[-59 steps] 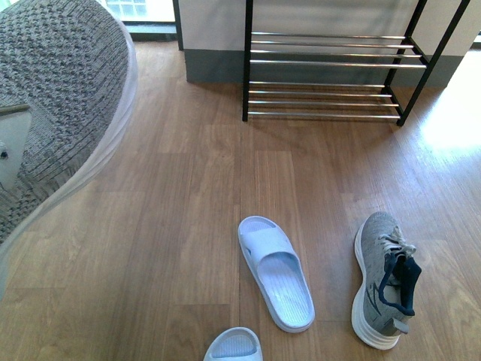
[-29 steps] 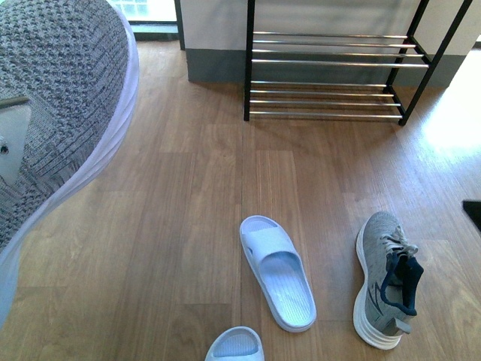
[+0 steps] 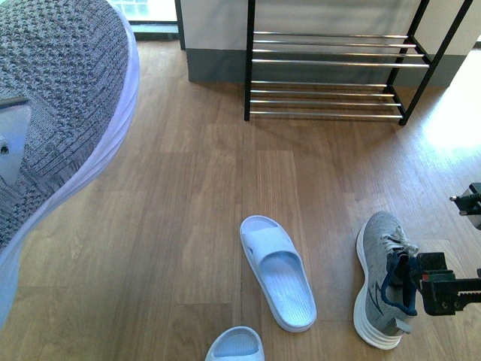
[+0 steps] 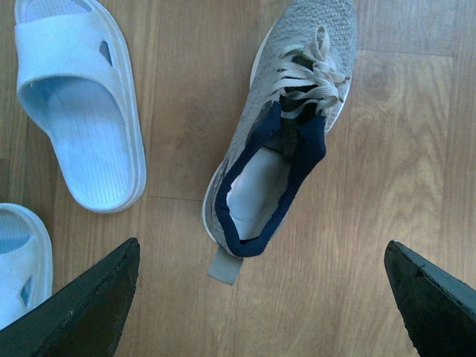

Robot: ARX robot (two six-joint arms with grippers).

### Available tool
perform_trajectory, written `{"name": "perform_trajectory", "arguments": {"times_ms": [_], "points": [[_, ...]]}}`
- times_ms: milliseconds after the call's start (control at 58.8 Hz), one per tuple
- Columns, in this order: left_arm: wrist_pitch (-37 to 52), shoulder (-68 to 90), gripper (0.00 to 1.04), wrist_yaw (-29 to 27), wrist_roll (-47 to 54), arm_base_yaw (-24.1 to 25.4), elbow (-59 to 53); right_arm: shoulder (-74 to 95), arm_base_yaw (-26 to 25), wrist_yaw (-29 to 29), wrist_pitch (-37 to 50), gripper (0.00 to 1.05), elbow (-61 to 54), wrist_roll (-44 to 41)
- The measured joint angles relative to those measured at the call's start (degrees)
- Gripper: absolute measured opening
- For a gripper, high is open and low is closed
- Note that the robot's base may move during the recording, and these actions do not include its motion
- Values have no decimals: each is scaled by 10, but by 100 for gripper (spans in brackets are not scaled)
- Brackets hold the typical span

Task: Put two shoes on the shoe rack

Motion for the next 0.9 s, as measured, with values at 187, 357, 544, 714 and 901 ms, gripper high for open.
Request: {"name": "perform_trajectory", "arguments": {"times_ms": [187, 357, 544, 714, 901], "points": [[0, 0, 2, 0, 0, 0, 0, 59, -12, -7, -5, 95, 41, 0], [0, 0, 2, 0, 0, 0, 0, 123, -35, -8, -6, 95, 86, -1], [0, 0, 2, 0, 0, 0, 0, 166, -53, -6, -9, 95, 120, -2], [0, 0, 2, 0, 0, 0, 0, 188, -70, 4, -1, 95, 140, -31], [0, 0, 2, 0, 0, 0, 0, 208, -87, 1, -3, 95, 156, -35]]}}
